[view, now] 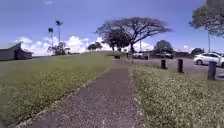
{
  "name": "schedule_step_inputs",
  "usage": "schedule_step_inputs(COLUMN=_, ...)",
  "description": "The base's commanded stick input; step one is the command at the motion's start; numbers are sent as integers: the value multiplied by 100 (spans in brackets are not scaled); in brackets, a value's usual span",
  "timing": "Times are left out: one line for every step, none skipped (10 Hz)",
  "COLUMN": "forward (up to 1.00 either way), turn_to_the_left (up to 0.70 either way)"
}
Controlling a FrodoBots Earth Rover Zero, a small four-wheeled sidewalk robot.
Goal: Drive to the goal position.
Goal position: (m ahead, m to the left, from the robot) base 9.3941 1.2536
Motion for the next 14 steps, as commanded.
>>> schedule_step_inputs(forward=100, turn_to_the_left=-3)
schedule_step_inputs(forward=100, turn_to_the_left=-27)
schedule_step_inputs(forward=100, turn_to_the_left=-29)
schedule_step_inputs(forward=100, turn_to_the_left=0)
schedule_step_inputs(forward=100, turn_to_the_left=0)
schedule_step_inputs(forward=100, turn_to_the_left=0)
schedule_step_inputs(forward=100, turn_to_the_left=0)
schedule_step_inputs(forward=100, turn_to_the_left=0)
schedule_step_inputs(forward=100, turn_to_the_left=0)
schedule_step_inputs(forward=100, turn_to_the_left=0)
schedule_step_inputs(forward=100, turn_to_the_left=0)
schedule_step_inputs(forward=100, turn_to_the_left=0)
schedule_step_inputs(forward=100, turn_to_the_left=0)
schedule_step_inputs(forward=100, turn_to_the_left=0)
